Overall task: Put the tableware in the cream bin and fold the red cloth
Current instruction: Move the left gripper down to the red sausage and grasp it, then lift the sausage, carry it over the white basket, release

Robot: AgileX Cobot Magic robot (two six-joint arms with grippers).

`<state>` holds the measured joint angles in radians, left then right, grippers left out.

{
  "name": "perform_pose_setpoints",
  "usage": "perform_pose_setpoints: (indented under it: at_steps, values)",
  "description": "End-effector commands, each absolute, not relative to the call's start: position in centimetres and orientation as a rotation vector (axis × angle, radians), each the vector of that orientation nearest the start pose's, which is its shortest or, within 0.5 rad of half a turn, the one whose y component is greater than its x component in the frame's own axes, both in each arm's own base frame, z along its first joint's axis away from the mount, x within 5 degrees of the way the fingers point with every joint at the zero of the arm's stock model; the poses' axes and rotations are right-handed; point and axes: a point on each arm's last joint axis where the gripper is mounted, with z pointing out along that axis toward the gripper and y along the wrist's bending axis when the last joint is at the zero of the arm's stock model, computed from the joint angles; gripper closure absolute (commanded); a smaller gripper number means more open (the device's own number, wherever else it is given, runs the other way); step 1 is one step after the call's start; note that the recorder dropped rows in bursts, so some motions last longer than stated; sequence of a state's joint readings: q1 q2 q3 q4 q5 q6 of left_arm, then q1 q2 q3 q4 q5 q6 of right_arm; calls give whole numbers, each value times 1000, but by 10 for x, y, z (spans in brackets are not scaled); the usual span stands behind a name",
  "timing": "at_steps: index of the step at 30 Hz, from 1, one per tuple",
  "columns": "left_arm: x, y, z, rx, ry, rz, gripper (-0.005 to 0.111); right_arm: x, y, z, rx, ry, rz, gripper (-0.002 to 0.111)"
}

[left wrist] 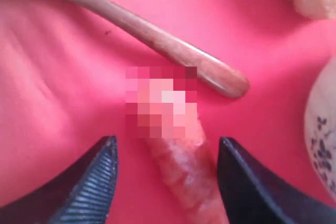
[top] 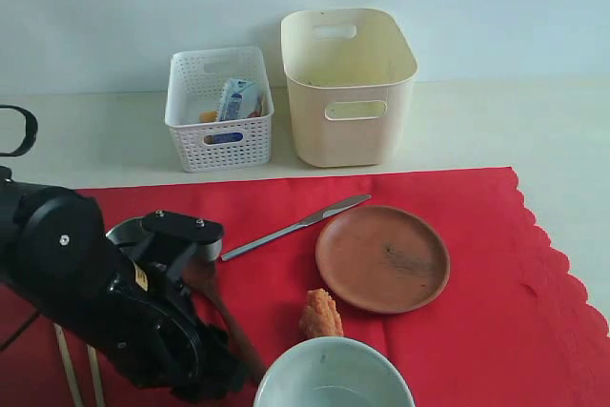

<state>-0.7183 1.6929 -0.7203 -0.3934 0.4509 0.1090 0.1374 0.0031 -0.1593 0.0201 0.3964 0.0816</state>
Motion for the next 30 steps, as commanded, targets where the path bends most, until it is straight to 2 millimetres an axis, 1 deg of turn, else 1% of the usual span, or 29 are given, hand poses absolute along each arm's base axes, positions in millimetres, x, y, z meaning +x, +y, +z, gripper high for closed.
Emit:
perform_pose_setpoints:
  at_steps: [1,3,7,11,14,15,17,19,20,22,25,27,30]
  values:
    - [199,-197,129,684,2878,-422,52,45,7,230,-32,1719,180,108]
    - [201,-200,130,673,2891,-437,52,45,7,230,-32,1719,180,108]
    - [201,-209,131,728,2907,-445,52,45,7,230,-33,1719,182,108]
    - [199,-211,121,787,2996,-420,52,45,7,230,-33,1719,182,108]
    - [198,-211,115,820,3027,-404,53,45,7,230,-33,1719,182,108]
    - [198,-211,114,837,3024,-394,56,45,7,230,-33,1719,182,108]
    - [199,-209,113,884,3007,-361,72,45,7,230,-33,1719,182,108]
    - [201,-208,118,951,2995,-327,97,45,7,230,-33,1719,182,108]
    - [202,-209,121,986,2983,-314,106,45,7,230,-33,1719,182,108]
    - [204,-211,132,1004,2960,-323,106,45,7,230,-33,1719,182,108]
    - [208,-215,160,1016,2894,-363,106,45,7,230,-33,1719,182,108]
    - [211,-215,186,1047,2818,-364,106,45,7,230,-33,1719,182,108]
    - [220,-208,228,1024,2688,-355,106,45,7,230,-43,1719,193,108]
